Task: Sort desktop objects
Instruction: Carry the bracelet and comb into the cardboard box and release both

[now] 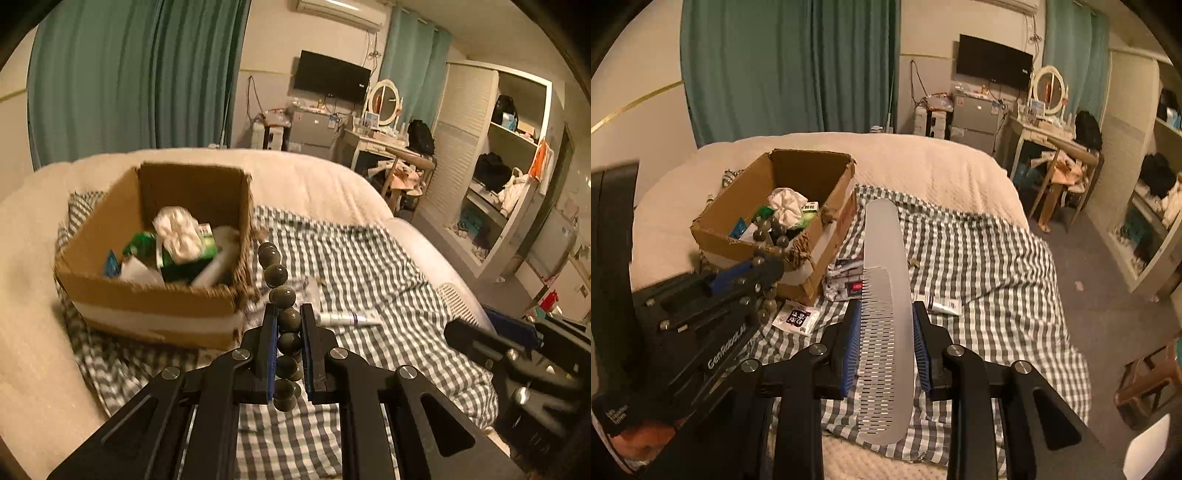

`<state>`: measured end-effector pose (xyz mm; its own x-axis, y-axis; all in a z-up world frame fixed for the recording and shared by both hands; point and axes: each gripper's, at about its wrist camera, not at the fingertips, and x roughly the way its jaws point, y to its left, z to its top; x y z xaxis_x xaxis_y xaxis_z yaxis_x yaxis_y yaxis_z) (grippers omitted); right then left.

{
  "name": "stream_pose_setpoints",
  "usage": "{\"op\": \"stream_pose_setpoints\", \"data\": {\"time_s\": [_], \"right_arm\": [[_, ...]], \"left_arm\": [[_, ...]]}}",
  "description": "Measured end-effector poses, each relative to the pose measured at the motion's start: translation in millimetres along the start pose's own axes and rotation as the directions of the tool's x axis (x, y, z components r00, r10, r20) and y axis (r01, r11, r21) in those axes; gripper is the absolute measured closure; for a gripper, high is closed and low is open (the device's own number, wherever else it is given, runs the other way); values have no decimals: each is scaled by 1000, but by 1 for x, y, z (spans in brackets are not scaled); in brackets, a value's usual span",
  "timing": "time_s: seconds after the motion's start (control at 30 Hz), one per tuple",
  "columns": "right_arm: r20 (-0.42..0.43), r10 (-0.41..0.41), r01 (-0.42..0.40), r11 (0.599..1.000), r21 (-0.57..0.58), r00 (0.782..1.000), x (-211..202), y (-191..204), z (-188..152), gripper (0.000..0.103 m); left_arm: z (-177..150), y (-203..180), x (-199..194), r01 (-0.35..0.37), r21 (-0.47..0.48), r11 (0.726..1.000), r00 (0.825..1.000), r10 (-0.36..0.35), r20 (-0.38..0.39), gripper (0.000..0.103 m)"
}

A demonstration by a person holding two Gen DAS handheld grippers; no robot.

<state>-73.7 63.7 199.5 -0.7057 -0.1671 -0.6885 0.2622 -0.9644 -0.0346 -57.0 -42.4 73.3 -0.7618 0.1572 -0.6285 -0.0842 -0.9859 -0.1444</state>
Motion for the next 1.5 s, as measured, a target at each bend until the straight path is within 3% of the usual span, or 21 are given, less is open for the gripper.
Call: {"op": "stream_pose_setpoints", "data": {"time_s": [0.33, 0.8, 1.13, 1.17, 1.2, 1.27, 1.3, 1.33, 1.5], "right_arm": [[20, 54, -54, 999, -7, 998, 16, 25, 36, 77], [-31, 166, -166, 986, -6, 986, 106, 69, 87, 77], [-74, 291, -275, 945, 179, 954, 181, 67, 111, 77], [-57, 293, -278, 941, 194, 954, 182, 67, 112, 75], [-47, 288, -273, 940, 206, 956, 182, 66, 112, 56], [-7, 234, -224, 940, 255, 972, 171, 55, 107, 27], [16, 233, -229, 937, 264, 972, 167, 50, 107, 26], [38, 239, -241, 934, 265, 970, 160, 44, 105, 26], [55, 145, -154, 959, 237, 988, 131, 10, 85, 26]], "left_arm": [[47, 23, -1, -37, 12, 999, 997, 36, 66, 92], [101, 92, 46, -135, -28, 990, 985, 137, 100, 92], [110, 165, 106, -224, -115, 968, 975, 224, -17, 92], [108, 169, 107, -219, -126, 967, 976, 218, -21, 90], [107, 173, 110, -216, -135, 967, 976, 214, -30, 85], [105, 178, 115, -234, -139, 962, 972, 226, -70, 60], [104, 180, 115, -243, -140, 960, 969, 234, -80, 38], [103, 180, 114, -255, -143, 956, 966, 246, -79, 27], [99, 166, 94, -290, -108, 951, 957, 286, -50, 20]]}}
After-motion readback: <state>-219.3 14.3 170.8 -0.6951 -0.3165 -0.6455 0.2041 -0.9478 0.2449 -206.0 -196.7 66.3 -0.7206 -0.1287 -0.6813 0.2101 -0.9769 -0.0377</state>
